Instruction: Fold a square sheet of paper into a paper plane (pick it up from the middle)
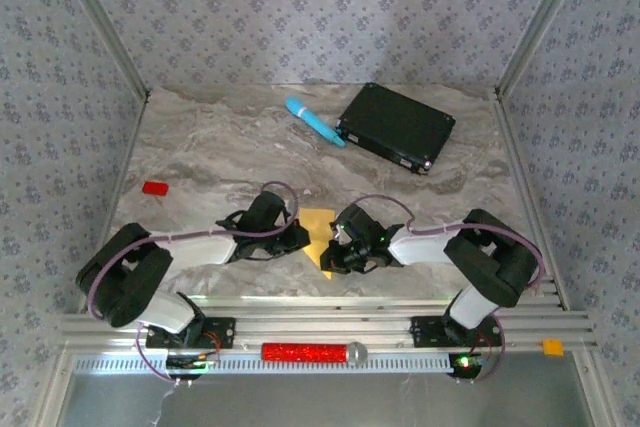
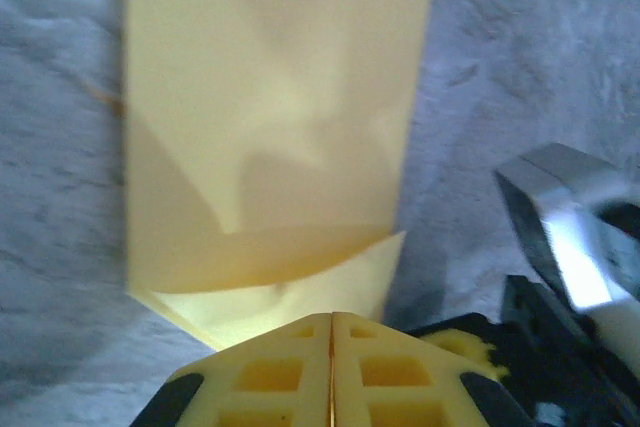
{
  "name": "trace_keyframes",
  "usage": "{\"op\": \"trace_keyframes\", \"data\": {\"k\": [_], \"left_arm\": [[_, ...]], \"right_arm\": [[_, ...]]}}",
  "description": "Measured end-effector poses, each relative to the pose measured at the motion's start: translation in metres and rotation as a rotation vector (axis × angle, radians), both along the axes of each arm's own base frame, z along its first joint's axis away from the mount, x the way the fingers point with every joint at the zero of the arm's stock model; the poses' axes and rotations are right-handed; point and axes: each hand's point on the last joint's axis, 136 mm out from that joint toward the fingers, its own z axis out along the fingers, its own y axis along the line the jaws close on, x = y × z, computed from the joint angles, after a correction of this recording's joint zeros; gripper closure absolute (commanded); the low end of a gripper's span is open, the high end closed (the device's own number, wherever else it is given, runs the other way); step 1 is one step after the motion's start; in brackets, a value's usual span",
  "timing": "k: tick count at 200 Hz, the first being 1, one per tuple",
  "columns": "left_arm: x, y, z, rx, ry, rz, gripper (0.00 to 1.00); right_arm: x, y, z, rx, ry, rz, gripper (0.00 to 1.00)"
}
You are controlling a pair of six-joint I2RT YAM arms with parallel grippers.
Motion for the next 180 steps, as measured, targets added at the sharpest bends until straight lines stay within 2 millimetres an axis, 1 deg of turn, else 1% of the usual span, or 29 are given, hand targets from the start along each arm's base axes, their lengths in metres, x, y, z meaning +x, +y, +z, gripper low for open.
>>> {"op": "trace_keyframes", "data": {"k": [11,27,41,57,78,114,142,155,180], "left_arm": [[-0.005,-0.005,0.004,-0.008,-0.004,-0.011,0.92],[-0.012,-0.011,0.003,-0.007,0.003,-0.018,0.93],[-0.019,-0.016,-0.002,0.001,0.018,-0.025,0.93],[-0.023,-0.02,-0.015,0.01,0.052,-0.016,0.96],[-0.021,-0.018,-0.034,0.025,0.091,0.027,0.96],[-0.018,-0.018,-0.034,-0.005,0.091,0.054,0.97],[-0.016,-0.014,-0.034,-0.018,0.097,0.058,0.96],[-0.012,-0.008,-0.034,-0.021,0.096,0.069,0.95],[0.002,0.008,-0.033,-0.016,0.077,0.11,0.94]], "right_arm": [[0.0,0.0,0.0,0.0,0.002,-0.002,0.95],[0.0,0.0,0.0,0.0,0.002,-0.002,0.96],[0.0,0.0,0.0,0.0,0.004,-0.005,0.96],[0.0,0.0,0.0,0.0,0.004,-0.005,0.96],[0.0,0.0,0.0,0.003,0.006,-0.008,0.97],[-0.002,-0.002,-0.002,0.009,0.002,-0.006,1.0],[-0.002,-0.002,-0.002,0.022,-0.009,-0.006,1.0],[-0.002,-0.002,-0.002,0.027,-0.013,-0.006,1.0],[-0.002,-0.002,-0.002,0.035,-0.022,-0.007,1.0]]}}
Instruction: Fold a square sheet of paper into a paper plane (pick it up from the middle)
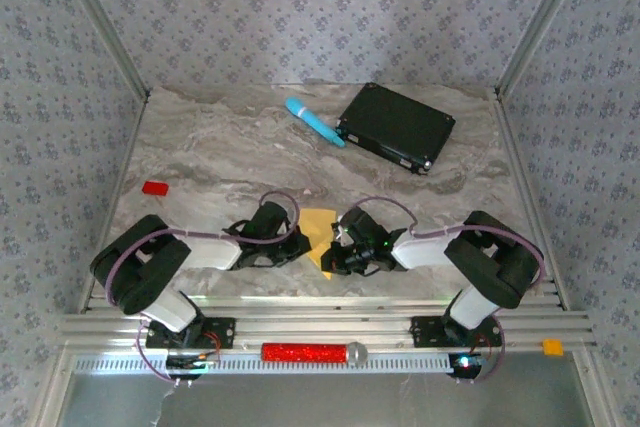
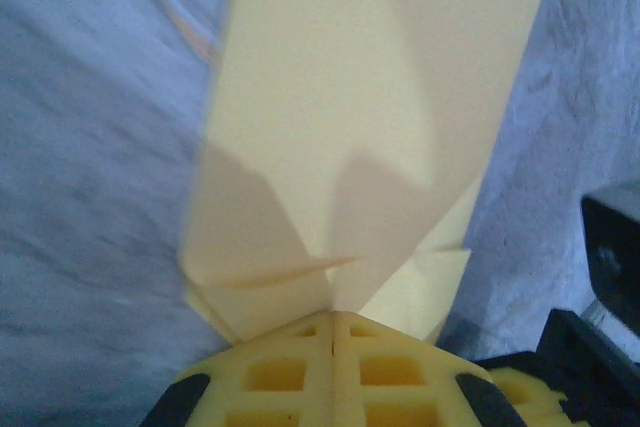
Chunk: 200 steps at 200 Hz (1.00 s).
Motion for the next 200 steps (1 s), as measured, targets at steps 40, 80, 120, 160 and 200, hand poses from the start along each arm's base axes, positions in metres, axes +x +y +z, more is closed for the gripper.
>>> {"op": "trace_keyframes", "data": {"k": [40,80,120,160,200], "left_arm": [[0.017,0.022,0.0,0.024,-0.023,0.042,0.94],[0.025,0.038,-0.001,0.019,-0.015,0.066,0.94],[0.025,0.049,0.004,0.036,-0.012,0.082,0.92],[0.022,0.038,0.04,-0.012,-0.108,0.04,0.9],[0.013,0.006,0.046,-0.023,-0.132,-0.082,0.91]], "right_arm": [[0.0,0.0,0.0,0.002,-0.002,0.001,1.0],[0.0,0.0,0.0,0.003,-0.002,0.001,1.0],[0.0,0.0,0.0,0.004,-0.002,0.001,1.0],[0.0,0.001,0.001,0.004,0.0,0.002,1.0],[0.0,0.0,0.001,0.007,0.005,0.003,1.0]]}}
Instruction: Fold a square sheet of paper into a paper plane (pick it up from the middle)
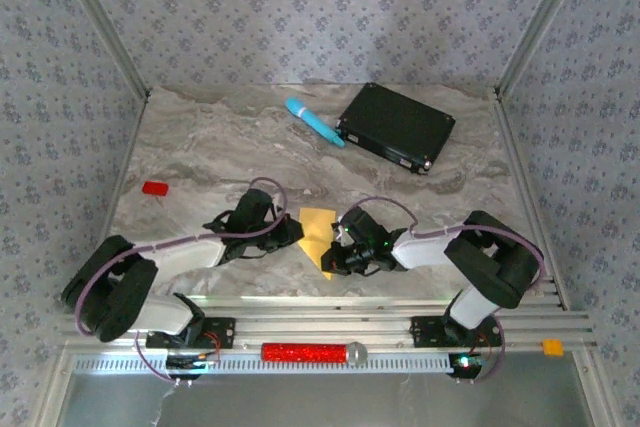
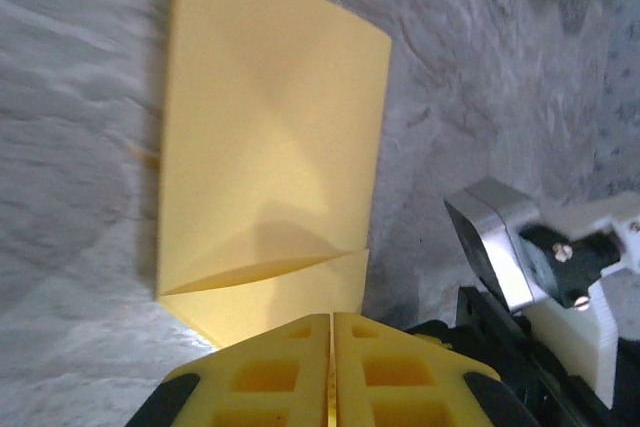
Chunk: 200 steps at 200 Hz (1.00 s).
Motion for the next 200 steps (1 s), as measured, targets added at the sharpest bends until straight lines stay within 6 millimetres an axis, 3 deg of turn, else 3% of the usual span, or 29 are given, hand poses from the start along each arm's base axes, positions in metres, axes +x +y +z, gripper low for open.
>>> {"op": "trace_keyframes", "data": {"k": [25,54,90,131,171,200], "left_arm": [[-0.001,-0.006,-0.017,0.025,0.028,-0.029,0.94],[-0.008,0.002,-0.047,0.103,0.095,-0.035,0.96],[-0.007,0.001,-0.047,0.106,0.084,-0.042,0.97],[-0.007,0.001,-0.047,0.109,0.077,-0.05,0.97],[-0.007,0.001,-0.047,0.112,0.071,-0.056,0.98],[-0.007,0.001,-0.048,0.112,0.071,-0.057,0.99]], "right_arm": [[0.0,0.0,0.001,-0.009,0.01,0.002,0.99],[0.0,0.0,0.001,-0.025,0.022,0.004,0.98],[0.001,0.001,0.006,-0.087,0.035,0.012,0.97],[0.015,0.024,0.026,-0.077,-0.013,0.033,0.97],[0.022,0.032,0.003,-0.127,0.02,0.038,0.96],[0.019,0.026,0.002,-0.113,0.013,0.034,0.95]]}}
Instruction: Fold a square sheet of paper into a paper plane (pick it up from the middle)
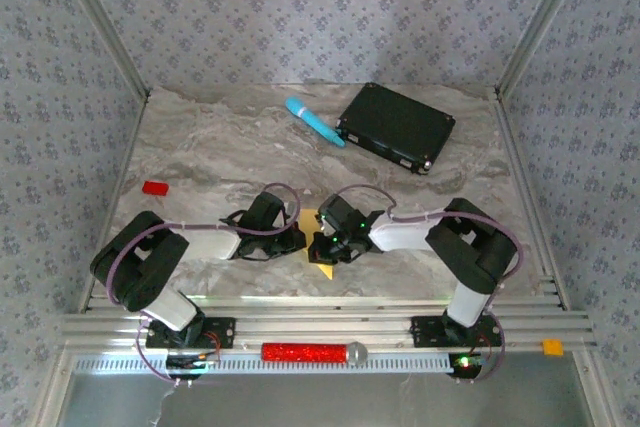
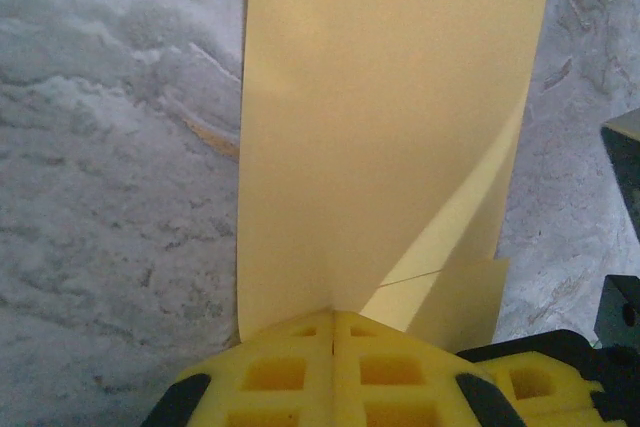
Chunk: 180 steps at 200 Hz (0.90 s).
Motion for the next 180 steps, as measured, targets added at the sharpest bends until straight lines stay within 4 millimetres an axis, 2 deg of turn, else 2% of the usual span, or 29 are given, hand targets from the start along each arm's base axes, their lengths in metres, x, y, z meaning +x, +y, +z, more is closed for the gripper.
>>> {"op": "trace_keyframes", "data": {"k": [37,55,80,113,146,180], "left_arm": [[0.001,0.0,0.0,-0.005,0.003,0.0,1.0],[0.001,0.0,0.0,-0.005,0.003,0.001,0.99],[0.001,0.0,0.0,-0.006,0.003,0.001,1.0],[0.001,0.001,0.0,-0.003,0.001,0.004,1.0],[0.005,0.003,0.0,-0.007,-0.005,0.021,1.0],[0.005,0.003,0.0,-0.011,-0.01,0.02,1.0]], "right_arm": [[-0.021,-0.022,0.0,0.017,0.017,-0.001,0.94],[-0.025,-0.024,0.001,0.018,0.028,-0.002,0.95],[-0.016,-0.017,0.008,0.035,0.023,-0.01,0.95],[0.012,0.012,0.008,0.063,0.009,-0.02,0.95],[0.015,0.012,0.0,0.07,0.03,-0.029,0.95],[0.007,0.003,0.0,0.128,0.004,-0.047,0.93]]}}
